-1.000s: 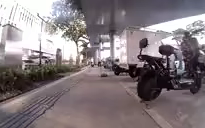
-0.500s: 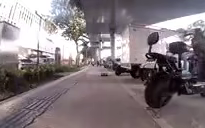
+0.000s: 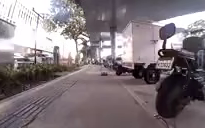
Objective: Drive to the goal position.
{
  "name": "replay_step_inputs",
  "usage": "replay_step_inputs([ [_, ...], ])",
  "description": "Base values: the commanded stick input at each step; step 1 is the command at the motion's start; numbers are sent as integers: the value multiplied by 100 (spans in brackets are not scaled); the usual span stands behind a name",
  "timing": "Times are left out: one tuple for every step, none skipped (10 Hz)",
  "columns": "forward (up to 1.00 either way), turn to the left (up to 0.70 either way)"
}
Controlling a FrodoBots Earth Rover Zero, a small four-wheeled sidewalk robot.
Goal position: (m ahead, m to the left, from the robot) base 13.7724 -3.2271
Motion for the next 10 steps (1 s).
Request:
replay_step_inputs([
  [45,0],
  [45,0],
  [45,0],
  [45,0],
  [45,0],
  [45,0],
  [45,0],
  [45,0],
  [45,0],
  [45,0],
])
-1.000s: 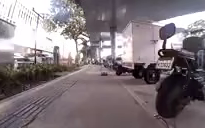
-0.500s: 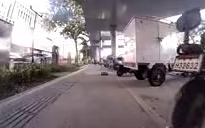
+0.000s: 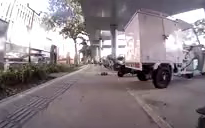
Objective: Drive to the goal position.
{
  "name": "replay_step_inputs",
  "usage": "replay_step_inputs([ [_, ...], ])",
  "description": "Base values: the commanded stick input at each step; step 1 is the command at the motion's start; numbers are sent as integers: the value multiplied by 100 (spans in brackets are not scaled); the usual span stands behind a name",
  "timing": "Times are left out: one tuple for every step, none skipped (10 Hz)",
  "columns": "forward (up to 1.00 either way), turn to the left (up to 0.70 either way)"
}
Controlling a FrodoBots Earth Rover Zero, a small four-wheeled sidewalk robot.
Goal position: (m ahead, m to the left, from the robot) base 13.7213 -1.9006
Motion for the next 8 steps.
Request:
replay_step_inputs([
  [45,0],
  [45,1],
  [45,8],
  [45,20],
  [45,16],
  [45,2],
  [45,0],
  [45,0],
])
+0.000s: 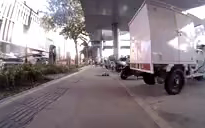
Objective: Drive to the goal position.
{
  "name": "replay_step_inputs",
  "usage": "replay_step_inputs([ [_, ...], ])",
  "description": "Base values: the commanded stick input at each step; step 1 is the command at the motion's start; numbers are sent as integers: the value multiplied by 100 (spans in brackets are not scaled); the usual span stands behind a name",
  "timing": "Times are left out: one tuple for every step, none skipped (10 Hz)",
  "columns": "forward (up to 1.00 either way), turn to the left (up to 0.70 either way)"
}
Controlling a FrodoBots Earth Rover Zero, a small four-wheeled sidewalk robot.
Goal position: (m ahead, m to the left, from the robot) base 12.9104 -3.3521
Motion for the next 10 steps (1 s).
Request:
replay_step_inputs([
  [45,0],
  [45,0],
  [45,0],
  [45,0],
  [45,0],
  [45,0],
  [45,0],
  [45,0],
  [45,0],
  [45,0],
])
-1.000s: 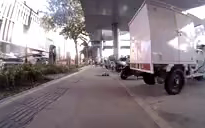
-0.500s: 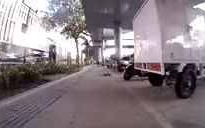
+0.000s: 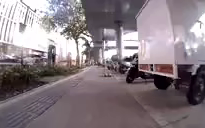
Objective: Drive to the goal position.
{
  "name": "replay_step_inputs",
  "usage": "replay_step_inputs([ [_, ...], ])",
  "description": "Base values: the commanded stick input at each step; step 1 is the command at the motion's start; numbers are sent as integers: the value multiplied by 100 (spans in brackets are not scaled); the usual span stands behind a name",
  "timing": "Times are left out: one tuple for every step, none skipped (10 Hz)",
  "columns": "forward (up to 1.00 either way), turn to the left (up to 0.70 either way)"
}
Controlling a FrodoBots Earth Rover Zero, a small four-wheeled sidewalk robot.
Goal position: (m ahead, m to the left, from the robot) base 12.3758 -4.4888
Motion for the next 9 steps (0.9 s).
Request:
replay_step_inputs([
  [45,0],
  [45,0],
  [45,0],
  [45,0],
  [45,0],
  [45,0],
  [45,0],
  [45,0],
  [45,0],
])
